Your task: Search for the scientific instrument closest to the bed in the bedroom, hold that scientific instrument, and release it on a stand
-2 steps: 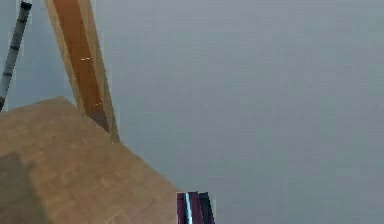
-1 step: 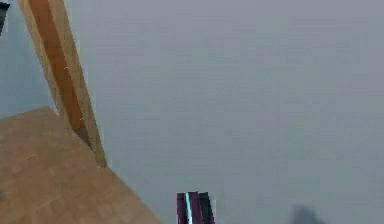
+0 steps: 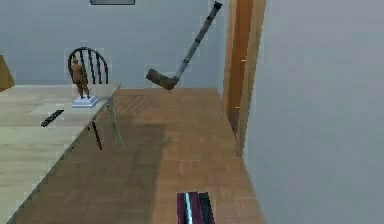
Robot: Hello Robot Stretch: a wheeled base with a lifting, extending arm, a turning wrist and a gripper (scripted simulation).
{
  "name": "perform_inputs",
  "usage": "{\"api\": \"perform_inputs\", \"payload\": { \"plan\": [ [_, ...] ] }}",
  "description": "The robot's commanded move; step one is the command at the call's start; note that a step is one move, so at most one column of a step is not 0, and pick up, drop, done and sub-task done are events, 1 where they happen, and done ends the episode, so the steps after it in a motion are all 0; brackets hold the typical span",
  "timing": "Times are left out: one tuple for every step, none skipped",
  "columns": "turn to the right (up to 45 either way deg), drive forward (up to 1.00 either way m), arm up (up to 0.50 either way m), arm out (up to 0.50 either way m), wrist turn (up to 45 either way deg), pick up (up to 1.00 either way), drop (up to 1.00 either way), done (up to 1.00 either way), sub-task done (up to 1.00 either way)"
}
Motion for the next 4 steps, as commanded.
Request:
{"api": "perform_inputs", "payload": {
  "plan": [
    [0.0,1.00,0.00,0.00,0.0,0.00,0.00,0.00,0.00],
    [0.0,1.00,0.00,0.00,0.0,0.00,0.00,0.00,0.00],
    [-24.0,0.00,0.00,0.00,0.0,0.00,0.00,0.00,0.00],
    [0.0,0.10,0.00,0.00,0.0,0.00,0.00,0.00,0.00]
  ]
}}
